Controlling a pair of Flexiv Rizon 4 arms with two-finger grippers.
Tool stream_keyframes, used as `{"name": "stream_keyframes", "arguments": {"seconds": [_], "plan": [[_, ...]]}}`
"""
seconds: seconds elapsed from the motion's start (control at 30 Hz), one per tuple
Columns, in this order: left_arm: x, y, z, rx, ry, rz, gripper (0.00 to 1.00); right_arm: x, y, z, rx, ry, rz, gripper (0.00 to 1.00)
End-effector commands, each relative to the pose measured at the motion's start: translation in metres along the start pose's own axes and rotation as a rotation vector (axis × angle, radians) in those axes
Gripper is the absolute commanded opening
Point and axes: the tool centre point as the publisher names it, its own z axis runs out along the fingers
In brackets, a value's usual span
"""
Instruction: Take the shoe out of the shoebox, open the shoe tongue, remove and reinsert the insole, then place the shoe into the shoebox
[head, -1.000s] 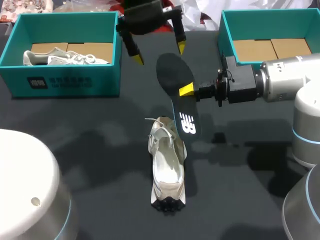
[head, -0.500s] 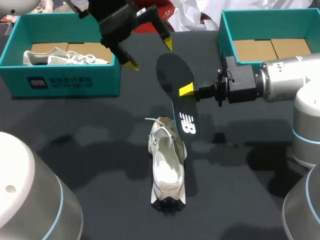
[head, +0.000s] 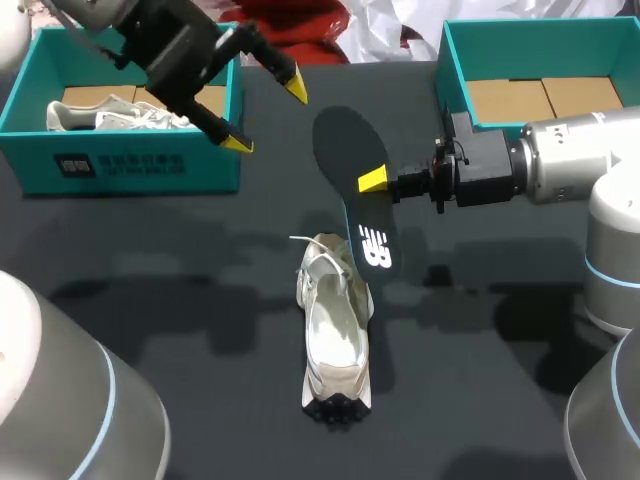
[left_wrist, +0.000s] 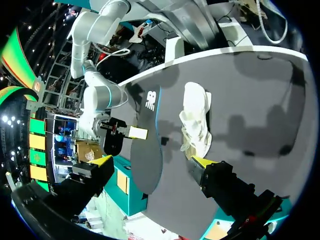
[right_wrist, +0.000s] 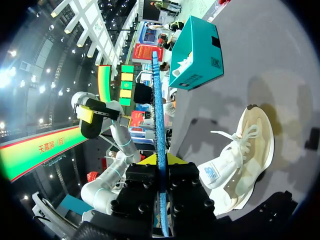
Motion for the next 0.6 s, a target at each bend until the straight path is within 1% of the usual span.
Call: {"name": "stream_keyframes", "arguments": {"seconds": [0.03, 0.2, 0.27, 0.3, 0.37, 0.4, 0.43, 0.5, 0.6], "plan": [[0.007, -0.002, 0.002, -0.005, -0.300, 0.003, 1.00, 0.000, -0.001, 0.001, -0.001, -0.003, 0.000, 0.00], [0.007, -0.002, 0.002, -0.005, -0.300, 0.003, 1.00, 0.000, -0.001, 0.001, -0.001, -0.003, 0.000, 0.00], [0.008, -0.009, 0.013, -0.028, -0.329, 0.053, 1.00, 0.000, -0.001, 0.001, -0.001, -0.003, 0.000, 0.00], [0.010, -0.010, 0.017, -0.067, -0.348, 0.056, 1.00, 0.000, -0.001, 0.001, -0.001, -0.003, 0.000, 0.00], [0.013, -0.010, 0.023, -0.078, -0.387, 0.078, 1.00, 0.000, -0.001, 0.001, -0.001, -0.003, 0.000, 0.00], [0.016, -0.009, 0.026, -0.114, -0.408, 0.071, 1.00, 0.000, -0.001, 0.001, -0.001, -0.003, 0.000, 0.00], [0.019, -0.009, 0.028, -0.133, -0.447, 0.084, 1.00, 0.000, -0.001, 0.001, -0.001, -0.003, 0.000, 0.00], [0.025, -0.006, 0.028, -0.198, -0.515, 0.072, 1.00, 0.000, -0.001, 0.001, -0.001, -0.003, 0.000, 0.00], [0.025, -0.006, 0.028, -0.198, -0.515, 0.072, 1.00, 0.000, -0.001, 0.001, -0.001, -0.003, 0.000, 0.00]]}}
